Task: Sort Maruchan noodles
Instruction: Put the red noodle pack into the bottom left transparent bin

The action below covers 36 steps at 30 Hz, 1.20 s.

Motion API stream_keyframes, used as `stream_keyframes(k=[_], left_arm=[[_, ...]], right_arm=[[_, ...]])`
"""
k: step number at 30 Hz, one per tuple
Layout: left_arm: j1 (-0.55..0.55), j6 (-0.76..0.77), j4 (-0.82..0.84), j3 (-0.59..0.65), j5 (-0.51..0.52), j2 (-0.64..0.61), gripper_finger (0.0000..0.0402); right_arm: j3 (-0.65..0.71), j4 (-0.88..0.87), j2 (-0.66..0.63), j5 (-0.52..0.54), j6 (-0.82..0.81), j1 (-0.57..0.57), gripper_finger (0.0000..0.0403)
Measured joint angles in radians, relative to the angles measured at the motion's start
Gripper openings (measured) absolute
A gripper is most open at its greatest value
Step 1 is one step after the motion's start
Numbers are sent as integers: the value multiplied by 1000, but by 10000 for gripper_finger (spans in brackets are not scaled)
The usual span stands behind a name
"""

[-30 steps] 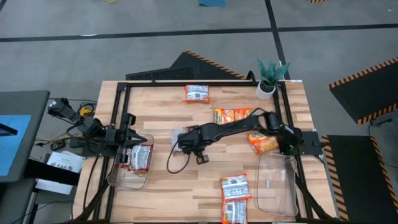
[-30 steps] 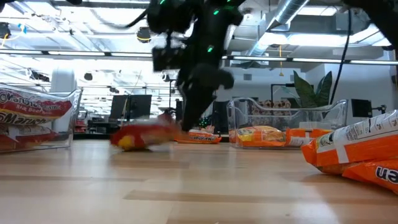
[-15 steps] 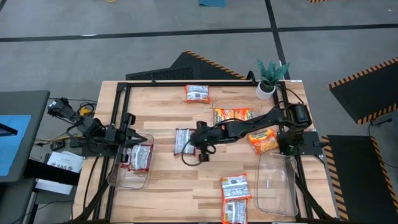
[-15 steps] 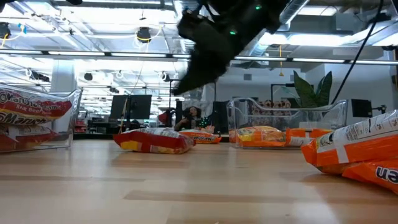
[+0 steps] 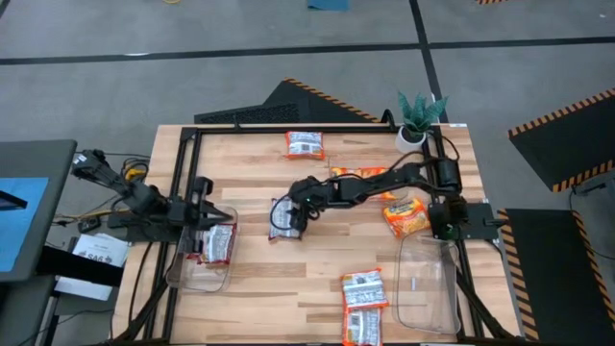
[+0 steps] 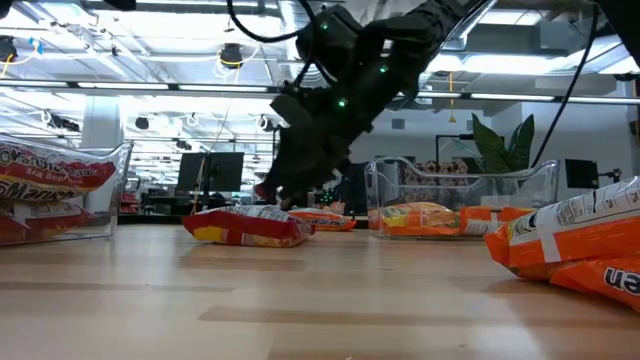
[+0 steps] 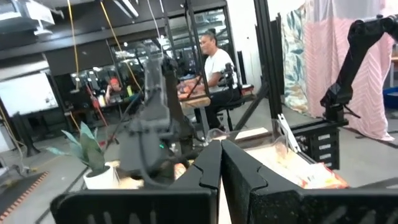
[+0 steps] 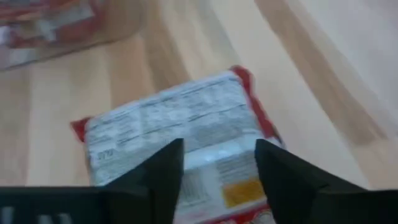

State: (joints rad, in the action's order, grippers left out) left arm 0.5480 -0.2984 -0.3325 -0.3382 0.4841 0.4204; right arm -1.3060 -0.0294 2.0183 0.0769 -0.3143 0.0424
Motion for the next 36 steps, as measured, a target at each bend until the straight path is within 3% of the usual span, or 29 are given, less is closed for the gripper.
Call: stream_keyframes(k=[4, 12, 24, 30, 33, 36], left_arm=[[0, 34, -33, 0, 26, 47, 0], [0, 76, -70, 0, 286, 97, 15], [0, 142, -71, 0, 317, 97, 154], [0, 149, -70, 0, 317, 97, 184], [0, 148, -70, 0, 322, 97, 185], [0, 146, -72, 0, 335, 96, 185]], right_arm=[[-14, 4, -4, 20, -83, 12, 261], [-13, -8, 2, 152, -165, 0, 265], [-38, 65, 113, 229, -263, -48, 265], [-74, 48, 167, 255, -261, -47, 263], [-79, 39, 171, 253, -229, -48, 230], [-79, 11, 168, 252, -174, -50, 143]])
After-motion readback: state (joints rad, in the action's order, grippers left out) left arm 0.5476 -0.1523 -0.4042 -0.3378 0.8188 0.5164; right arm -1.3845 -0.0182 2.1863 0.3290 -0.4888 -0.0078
